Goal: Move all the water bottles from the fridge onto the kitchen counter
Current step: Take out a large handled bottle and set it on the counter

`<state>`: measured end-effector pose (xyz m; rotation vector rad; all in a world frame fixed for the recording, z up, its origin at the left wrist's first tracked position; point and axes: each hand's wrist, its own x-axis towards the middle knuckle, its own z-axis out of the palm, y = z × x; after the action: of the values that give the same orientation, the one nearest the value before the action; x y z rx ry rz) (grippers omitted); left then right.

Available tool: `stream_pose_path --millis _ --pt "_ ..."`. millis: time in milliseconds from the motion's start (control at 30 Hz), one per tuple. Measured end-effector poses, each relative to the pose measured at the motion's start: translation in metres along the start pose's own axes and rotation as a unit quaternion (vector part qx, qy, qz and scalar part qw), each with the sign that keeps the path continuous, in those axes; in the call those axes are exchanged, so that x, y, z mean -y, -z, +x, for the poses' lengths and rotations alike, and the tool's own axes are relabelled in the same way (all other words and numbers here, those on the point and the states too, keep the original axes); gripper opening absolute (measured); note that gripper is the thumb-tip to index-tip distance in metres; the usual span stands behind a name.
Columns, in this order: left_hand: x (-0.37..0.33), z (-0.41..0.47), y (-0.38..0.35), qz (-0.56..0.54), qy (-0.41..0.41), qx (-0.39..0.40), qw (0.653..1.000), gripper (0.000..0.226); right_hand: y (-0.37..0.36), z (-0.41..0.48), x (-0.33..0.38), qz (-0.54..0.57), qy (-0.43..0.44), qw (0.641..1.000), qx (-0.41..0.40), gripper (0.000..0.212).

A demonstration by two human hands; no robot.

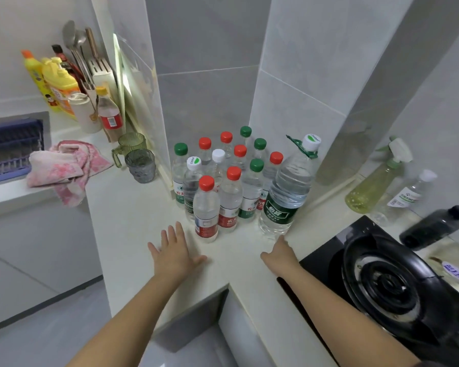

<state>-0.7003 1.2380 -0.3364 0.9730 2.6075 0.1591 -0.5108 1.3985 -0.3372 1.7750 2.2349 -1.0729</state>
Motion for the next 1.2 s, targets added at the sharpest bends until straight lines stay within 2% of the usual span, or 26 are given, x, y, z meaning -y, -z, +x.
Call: stream_pose_path --millis 100,233,467,733,967,1200 --pt "0.001 -0.035 0.007 0.043 -0.019 -0.036 0.998 0.108 0.006 -0.028 -0.003 -0.060 0.086 0.994 0.017 0.083" --pt "0.000 -0.084 0.025 0.089 -0.029 -0.107 0.990 0.103 0.016 -0.070 -0.011 -0.118 0.207 0.971 -0.004 0.084" --pt "0.008 -0.179 0.027 0.141 0.017 -0.221 0.965 0.096 0.035 -0.136 -0.008 -0.277 0.369 0.884 -0.076 0.078" --pt "0.037 -0.273 0.038 0.115 0.079 -0.261 0.955 0.088 0.015 -0.192 0.027 -0.255 0.544 0.789 -0.132 0.077" --pt "0.084 -0.351 0.047 0.136 0.149 -0.284 0.937 0.084 -0.020 -0.256 0.066 -0.291 0.607 0.737 -0.058 0.074" --pt "0.143 -0.456 0.040 0.136 0.249 -0.313 0.906 0.082 -0.077 -0.352 0.093 -0.266 0.700 0.662 -0.023 0.075"
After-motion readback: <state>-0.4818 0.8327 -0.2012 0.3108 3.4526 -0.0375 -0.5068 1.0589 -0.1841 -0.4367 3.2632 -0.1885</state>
